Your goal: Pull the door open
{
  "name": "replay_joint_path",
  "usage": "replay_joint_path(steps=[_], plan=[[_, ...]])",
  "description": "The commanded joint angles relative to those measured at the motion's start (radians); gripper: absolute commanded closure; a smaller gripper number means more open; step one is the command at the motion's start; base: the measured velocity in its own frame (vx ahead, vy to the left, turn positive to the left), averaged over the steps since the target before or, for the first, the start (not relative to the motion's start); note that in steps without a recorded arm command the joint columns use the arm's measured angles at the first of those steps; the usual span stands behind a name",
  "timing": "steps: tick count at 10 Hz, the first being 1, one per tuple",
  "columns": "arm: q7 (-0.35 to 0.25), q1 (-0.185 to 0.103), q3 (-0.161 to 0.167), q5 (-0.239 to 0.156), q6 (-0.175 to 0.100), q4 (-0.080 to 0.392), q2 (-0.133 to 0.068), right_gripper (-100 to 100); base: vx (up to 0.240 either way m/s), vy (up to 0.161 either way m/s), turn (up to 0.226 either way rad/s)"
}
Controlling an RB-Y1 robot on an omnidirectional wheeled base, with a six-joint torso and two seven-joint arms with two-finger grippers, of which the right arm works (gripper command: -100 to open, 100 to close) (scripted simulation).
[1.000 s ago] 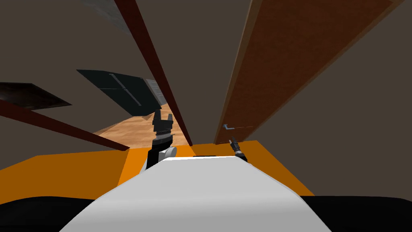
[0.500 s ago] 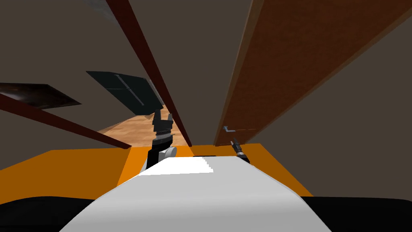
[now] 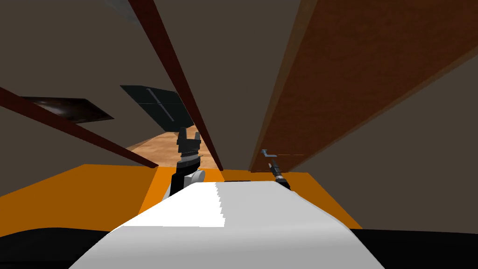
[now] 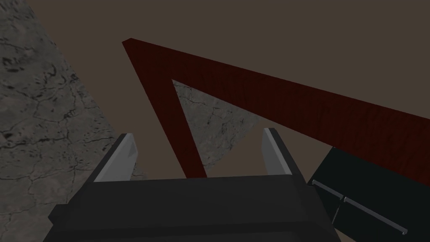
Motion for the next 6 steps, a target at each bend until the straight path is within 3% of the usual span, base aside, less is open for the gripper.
replay_joint_path(steps=[1, 2, 3, 4, 5, 6], plan=[[0.014, -0.029, -0.023, -0.009, 0.021, 0.024, 0.015, -100, 0.161, -0.074, 0.239], [0.014, -0.029, -0.023, -0.009, 0.021, 0.024, 0.015, -100, 0.102, -0.067, 0.055], [0.027, -0.053, -0.048, -0.02, 0.042, 0.042, 0.029, -100, 0.09, -0.056, 0.213], [0.031, -0.06, -0.055, -0.023, 0.048, 0.047, 0.033, -100, 0.125, -0.061, 0.23], [0.029, -0.05, -0.049, -0.02, 0.043, 0.037, 0.029, -100, 0.06, -0.031, 0.041], [0.029, -0.05, -0.049, -0.02, 0.043, 0.037, 0.029, 100, -0.008, 0.003, -0.034]])
